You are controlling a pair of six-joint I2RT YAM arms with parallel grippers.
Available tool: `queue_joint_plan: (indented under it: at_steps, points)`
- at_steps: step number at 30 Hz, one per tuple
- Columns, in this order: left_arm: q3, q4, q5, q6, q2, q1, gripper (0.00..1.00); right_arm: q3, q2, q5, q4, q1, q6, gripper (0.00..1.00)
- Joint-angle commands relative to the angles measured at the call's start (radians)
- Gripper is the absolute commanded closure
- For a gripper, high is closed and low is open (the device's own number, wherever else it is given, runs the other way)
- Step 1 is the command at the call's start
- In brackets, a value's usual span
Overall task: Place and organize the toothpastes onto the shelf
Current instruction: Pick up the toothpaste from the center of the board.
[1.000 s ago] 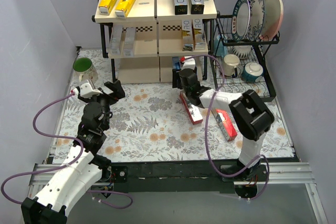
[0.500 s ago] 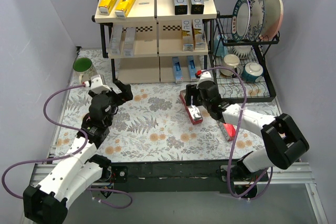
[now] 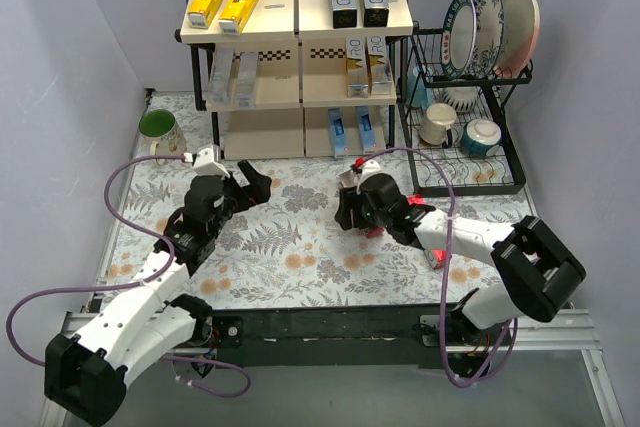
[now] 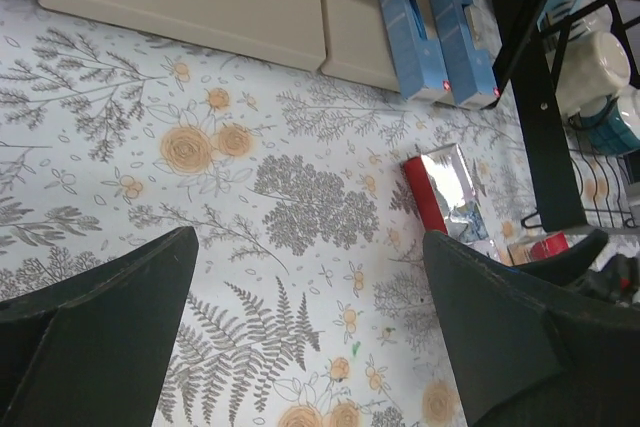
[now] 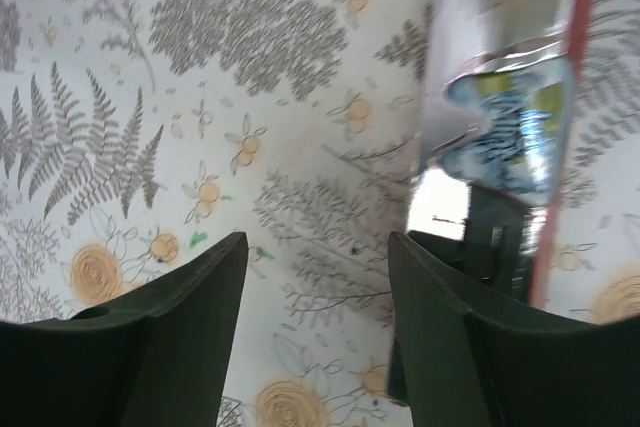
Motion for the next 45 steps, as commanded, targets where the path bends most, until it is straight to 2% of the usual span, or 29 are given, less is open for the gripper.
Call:
queue_joint_plan:
  at_steps: [1, 6, 11, 17, 23, 27, 30, 39, 45]
  points:
    - [0.032, -0.046, 0.02, -0.05, -0.005, -0.041, 0.06, 0.036, 0.066, -0.008, -0.031, 0.101, 0.073, 0.36]
    - [0.027, -0.066, 0.014, -0.099, 0.024, -0.11, 0.06, 0.088, 0.095, -0.026, -0.004, 0.171, 0.099, 0.35]
    - [0.027, -0.069, 0.002, -0.173, 0.065, -0.185, 0.05, 0.122, 0.046, -0.007, -0.007, 0.186, 0.08, 0.32]
    - [0.088, -0.065, -0.084, -0.286, 0.189, -0.317, 0.02, 0.119, -0.076, 0.242, -0.171, 0.11, -0.009, 0.24]
    - [0.246, -0.059, -0.223, -0.343, 0.416, -0.472, 0.02, 0.044, -0.274, 0.409, -0.272, -0.05, -0.055, 0.17]
    - [0.366, -0.091, -0.309, -0.41, 0.573, -0.536, 0.02, -0.007, -0.394, 0.565, -0.303, -0.079, -0.088, 0.14]
    - [0.484, -0.154, -0.383, -0.466, 0.712, -0.578, 0.02, -0.034, -0.487, 0.627, -0.297, -0.084, -0.097, 0.11]
    - [0.806, -0.325, -0.445, -0.498, 1.066, -0.65, 0.02, -0.137, -0.658, 0.684, -0.231, -0.093, -0.123, 0.06]
    - [0.915, -0.373, -0.471, -0.47, 1.2, -0.662, 0.02, -0.168, -0.704, 0.694, -0.226, -0.098, -0.129, 0.05]
